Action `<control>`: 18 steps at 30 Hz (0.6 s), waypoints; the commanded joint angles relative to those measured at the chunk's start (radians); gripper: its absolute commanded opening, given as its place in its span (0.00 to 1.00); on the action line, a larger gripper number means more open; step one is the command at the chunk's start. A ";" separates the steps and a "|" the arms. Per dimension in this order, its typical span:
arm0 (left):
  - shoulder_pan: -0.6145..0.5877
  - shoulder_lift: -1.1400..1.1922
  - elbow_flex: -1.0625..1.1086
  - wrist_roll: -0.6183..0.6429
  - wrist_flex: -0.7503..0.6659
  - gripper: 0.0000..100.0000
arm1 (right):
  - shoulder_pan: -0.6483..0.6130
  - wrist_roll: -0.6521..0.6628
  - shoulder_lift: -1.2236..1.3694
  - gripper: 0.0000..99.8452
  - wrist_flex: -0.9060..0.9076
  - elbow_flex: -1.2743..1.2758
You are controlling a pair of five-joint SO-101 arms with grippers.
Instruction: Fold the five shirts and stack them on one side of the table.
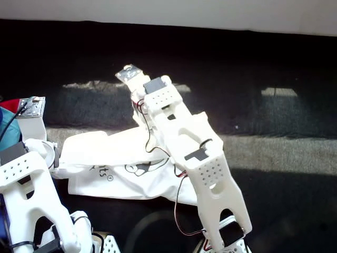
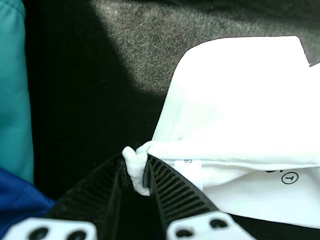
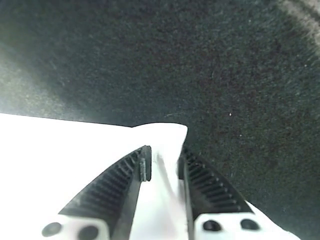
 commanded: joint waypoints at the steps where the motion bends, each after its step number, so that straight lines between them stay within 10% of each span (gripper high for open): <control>1: 0.008 -0.015 -0.005 -0.005 -0.008 0.01 | 0.013 -0.006 -0.056 0.01 -0.030 -0.016; 18: 0.008 -0.015 -0.007 -0.008 -0.008 0.01 | 0.013 -0.006 -0.033 0.11 -0.022 -0.015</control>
